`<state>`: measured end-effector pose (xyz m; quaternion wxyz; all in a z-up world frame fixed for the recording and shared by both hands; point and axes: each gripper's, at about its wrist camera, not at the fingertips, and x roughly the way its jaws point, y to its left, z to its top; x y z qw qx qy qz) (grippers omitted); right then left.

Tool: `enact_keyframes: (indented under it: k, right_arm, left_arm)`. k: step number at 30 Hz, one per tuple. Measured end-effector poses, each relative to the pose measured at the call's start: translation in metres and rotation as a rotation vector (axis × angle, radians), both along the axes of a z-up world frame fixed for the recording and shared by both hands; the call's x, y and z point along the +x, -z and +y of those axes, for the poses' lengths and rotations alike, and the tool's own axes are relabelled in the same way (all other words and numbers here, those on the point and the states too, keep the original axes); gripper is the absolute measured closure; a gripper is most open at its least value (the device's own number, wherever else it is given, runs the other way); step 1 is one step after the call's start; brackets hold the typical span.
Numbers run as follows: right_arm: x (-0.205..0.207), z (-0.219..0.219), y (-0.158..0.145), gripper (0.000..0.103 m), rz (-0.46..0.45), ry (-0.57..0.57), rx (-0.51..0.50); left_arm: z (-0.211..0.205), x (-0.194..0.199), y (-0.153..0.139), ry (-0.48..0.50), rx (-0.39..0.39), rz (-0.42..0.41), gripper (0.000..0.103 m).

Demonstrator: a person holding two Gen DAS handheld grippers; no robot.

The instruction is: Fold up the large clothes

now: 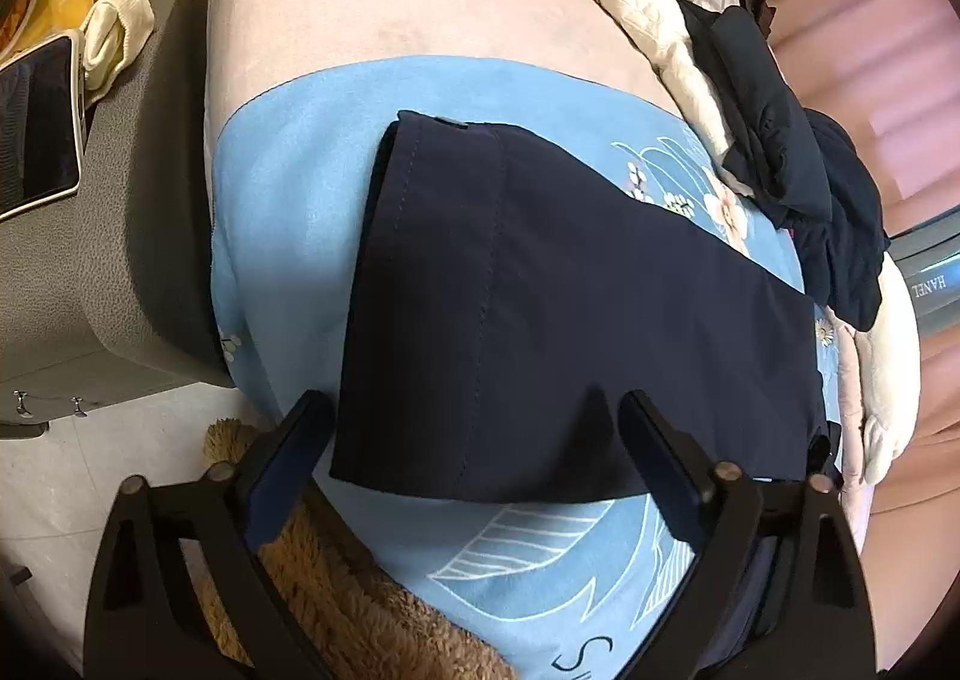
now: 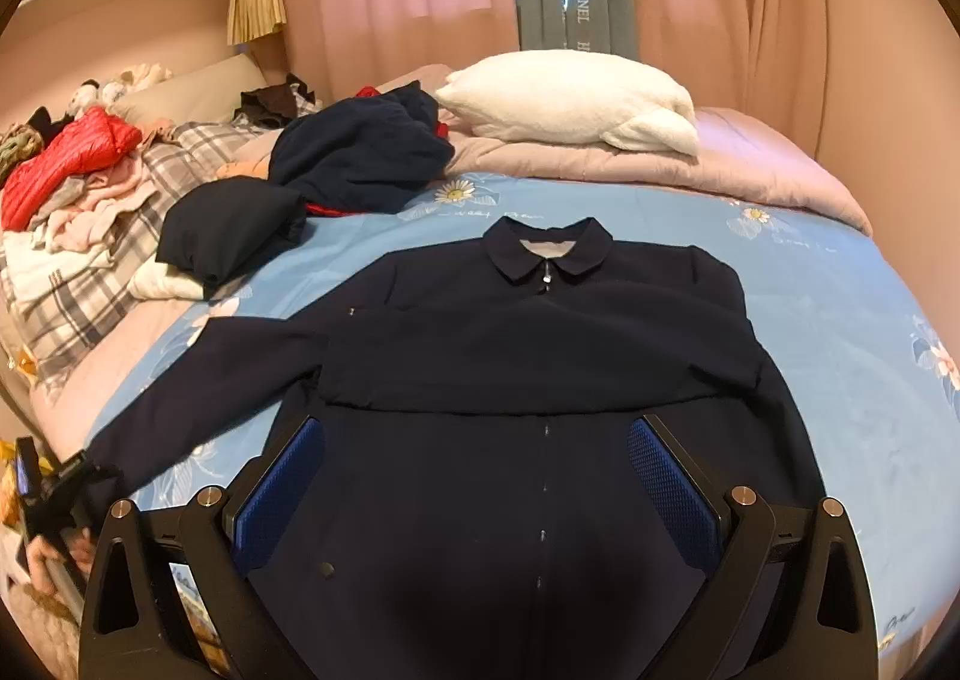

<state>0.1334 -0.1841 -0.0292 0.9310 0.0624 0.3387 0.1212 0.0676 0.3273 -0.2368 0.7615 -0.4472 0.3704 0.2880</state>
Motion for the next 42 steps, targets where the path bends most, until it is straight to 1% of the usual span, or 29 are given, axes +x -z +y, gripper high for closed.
enact_keyframes:
  k: [1,3,4,5,6,7,9,10,11,12,14,17,23,25,30,35,42]
  right_arm:
    - [0.000,0.000,0.000,0.003,-0.001,0.000,0.002]
    - [0.000,-0.001,0.000,0.003,0.001,0.000,0.007]
    - [-0.001,-0.001,0.001,0.003,0.001,0.002,0.011]
    - [-0.001,-0.001,0.001,0.003,0.002,0.002,0.015]
    - [-0.001,-0.002,0.001,0.003,0.003,0.002,0.019]
    - [-0.001,-0.003,0.002,0.003,0.002,0.003,0.023]
    - [-0.002,-0.005,0.003,0.003,0.003,0.006,0.032]
    - [-0.002,-0.005,0.003,0.003,0.004,0.007,0.035]
    - [-0.002,-0.006,0.003,0.003,0.005,0.008,0.039]
    - [-0.003,-0.008,0.003,0.003,0.003,0.011,0.043]
    - [-0.003,-0.012,0.004,0.003,0.001,0.016,0.053]
    - [-0.004,-0.018,0.004,0.003,-0.002,0.031,0.066]
    - [-0.010,-0.033,0.002,0.003,-0.023,0.072,0.083]
    - [-0.012,-0.039,0.003,0.003,-0.027,0.086,0.092]
    - [-0.017,-0.054,0.004,0.003,-0.035,0.130,0.108]
    - [-0.022,-0.070,0.004,0.003,-0.045,0.167,0.127]
    - [-0.030,-0.090,0.007,0.003,-0.057,0.231,0.143]
  left_arm:
    - [0.000,0.000,0.000,-0.010,0.005,0.011,0.018]
    - [0.000,-0.001,-0.001,-0.032,0.026,0.038,0.032]
    - [0.000,-0.002,-0.002,-0.039,0.035,0.047,0.035]
    - [-0.001,-0.003,-0.004,-0.051,0.052,0.064,0.043]
    - [-0.001,-0.003,-0.004,-0.058,0.062,0.071,0.047]
    - [-0.001,-0.005,-0.005,-0.065,0.073,0.074,0.054]
    - [-0.002,-0.008,-0.009,-0.080,0.086,0.064,0.075]
    - [-0.002,-0.008,-0.011,-0.081,0.086,0.049,0.079]
    - [-0.002,-0.009,-0.014,-0.078,0.082,0.024,0.087]
    - [-0.003,-0.009,-0.017,-0.076,0.082,0.007,0.089]
    - [-0.006,-0.007,-0.024,-0.078,0.091,-0.009,0.090]
    - [-0.010,-0.004,-0.042,-0.074,0.098,-0.064,0.090]
    - [-0.029,0.013,-0.095,-0.004,0.152,-0.202,0.091]
    - [-0.039,0.022,-0.116,0.026,0.183,-0.248,0.091]
    - [-0.069,0.047,-0.163,0.123,0.258,-0.353,0.091]
    - [-0.104,0.072,-0.200,0.231,0.306,-0.429,0.091]
    - [-0.166,0.107,-0.241,0.409,0.377,-0.506,0.091]
